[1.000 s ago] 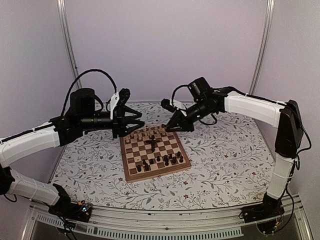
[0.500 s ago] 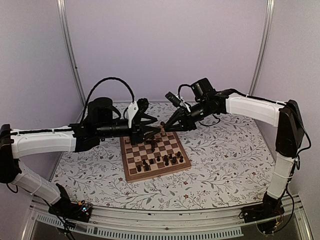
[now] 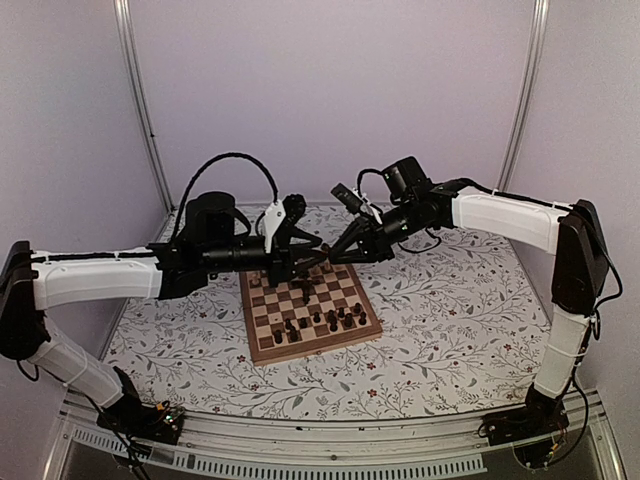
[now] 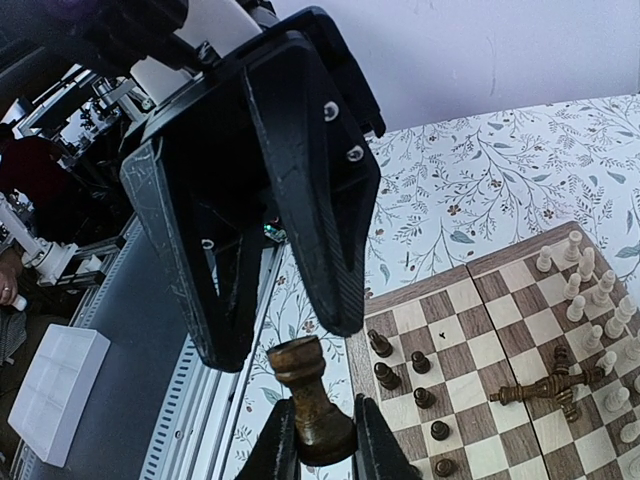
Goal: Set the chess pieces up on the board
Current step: Place the chess piece on the chessboard.
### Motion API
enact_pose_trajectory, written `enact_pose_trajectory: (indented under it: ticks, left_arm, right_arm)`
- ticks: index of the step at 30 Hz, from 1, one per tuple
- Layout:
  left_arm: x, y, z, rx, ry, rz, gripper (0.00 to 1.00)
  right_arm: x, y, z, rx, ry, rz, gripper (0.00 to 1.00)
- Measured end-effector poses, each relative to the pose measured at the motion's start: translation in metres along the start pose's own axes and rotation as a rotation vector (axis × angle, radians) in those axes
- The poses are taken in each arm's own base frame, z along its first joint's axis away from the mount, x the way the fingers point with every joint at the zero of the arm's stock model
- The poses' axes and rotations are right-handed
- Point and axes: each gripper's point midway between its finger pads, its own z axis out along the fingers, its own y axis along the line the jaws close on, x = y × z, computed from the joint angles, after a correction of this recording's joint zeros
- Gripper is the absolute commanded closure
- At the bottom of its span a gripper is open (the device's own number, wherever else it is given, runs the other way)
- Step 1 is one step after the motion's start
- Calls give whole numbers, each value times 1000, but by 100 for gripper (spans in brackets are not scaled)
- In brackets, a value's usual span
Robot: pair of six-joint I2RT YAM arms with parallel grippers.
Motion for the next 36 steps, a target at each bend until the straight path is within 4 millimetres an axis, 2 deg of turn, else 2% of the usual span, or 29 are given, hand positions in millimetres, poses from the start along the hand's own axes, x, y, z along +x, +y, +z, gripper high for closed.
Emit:
enact_pose_trajectory:
  ticks: [6,9,15,19,23,26,28,31,33,36]
  left_arm:
    - [3,0,10,25,7,-16,75]
    - [6,0,14,33,16,-24,83]
    - [5,0,16,41,14,-36,93]
    - [3,0,16,44,12,-39,95]
    - [2,-1,13,44,30,-47,95]
    - [0,-2,0,20,63,-60,95]
    - [-9,-2,-16,-11,68,-67,96]
    - [-19,-5,-44,-58,66,-98,96]
    - [-12,-9,-60,-85,88,-138,96]
    - [24,-17,-71,-123,177,-221,96]
  right_arm:
    - [2,0,0,-3,2,5,85]
    - [3,0,0,-3,3,7,85]
    - [3,2,0,-11,1,6,83]
    - [3,2,0,-9,1,-4,62]
    - [8,-2,0,21,16,-17,50]
    - [19,-4,-2,67,45,-36,48]
    - [26,-5,-6,108,70,-55,48]
    - [24,-10,-12,177,93,-105,47]
    - [22,-14,-16,219,105,-128,47]
    - [23,-21,-19,273,128,-149,47]
